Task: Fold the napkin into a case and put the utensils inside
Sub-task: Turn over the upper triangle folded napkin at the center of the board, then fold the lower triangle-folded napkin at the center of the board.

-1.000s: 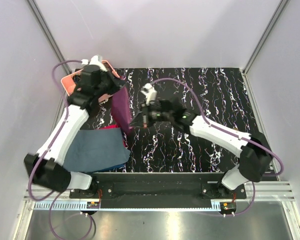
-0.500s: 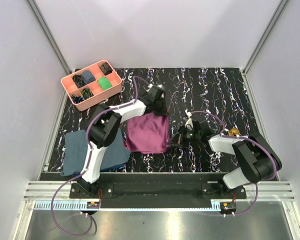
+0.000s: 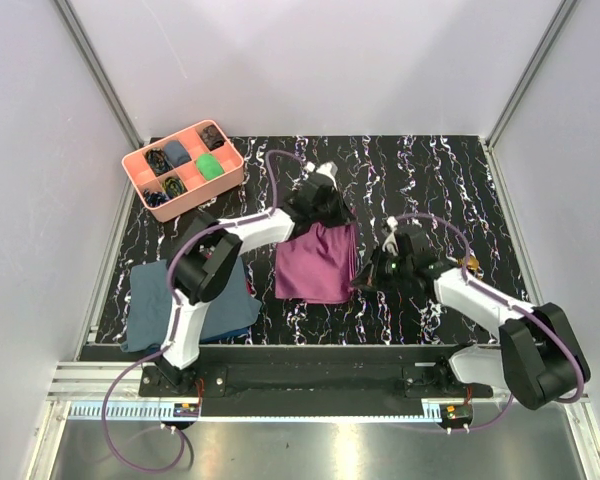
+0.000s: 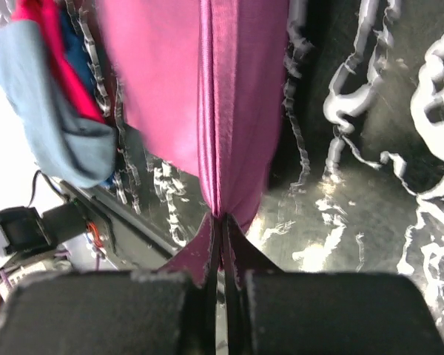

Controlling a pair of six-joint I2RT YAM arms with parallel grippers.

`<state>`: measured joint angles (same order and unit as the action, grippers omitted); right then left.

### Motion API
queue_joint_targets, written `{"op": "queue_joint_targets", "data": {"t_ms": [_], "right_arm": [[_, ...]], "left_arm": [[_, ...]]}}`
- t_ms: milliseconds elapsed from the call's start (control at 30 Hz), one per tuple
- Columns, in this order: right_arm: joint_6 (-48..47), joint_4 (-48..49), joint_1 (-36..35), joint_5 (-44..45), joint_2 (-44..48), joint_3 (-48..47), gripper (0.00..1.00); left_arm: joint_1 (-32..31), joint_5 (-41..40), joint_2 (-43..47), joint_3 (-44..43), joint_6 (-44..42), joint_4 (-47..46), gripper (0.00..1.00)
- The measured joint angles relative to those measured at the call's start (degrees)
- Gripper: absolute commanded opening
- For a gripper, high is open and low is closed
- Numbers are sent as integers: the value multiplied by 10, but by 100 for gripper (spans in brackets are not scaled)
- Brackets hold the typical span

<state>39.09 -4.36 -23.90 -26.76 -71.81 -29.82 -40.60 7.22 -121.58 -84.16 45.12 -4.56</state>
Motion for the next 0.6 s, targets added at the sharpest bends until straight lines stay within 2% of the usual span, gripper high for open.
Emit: {"op": "queue_joint_targets", "data": {"t_ms": [133, 267, 333, 600], "right_arm": [[-39, -91, -1, -7, 3, -101, 0], [-70, -153, -10, -25, -12, -246, 0], [-82, -160, -25, -26, -31, -314, 0], [-95, -175, -114, -11, -139, -465, 0]], "left_arm": [[20, 2, 55, 0, 0, 6, 0], [75, 18, 133, -4, 4, 6, 0], [110, 34, 173, -7, 5, 9, 0], [200, 109, 258, -5, 3, 50, 0]]}}
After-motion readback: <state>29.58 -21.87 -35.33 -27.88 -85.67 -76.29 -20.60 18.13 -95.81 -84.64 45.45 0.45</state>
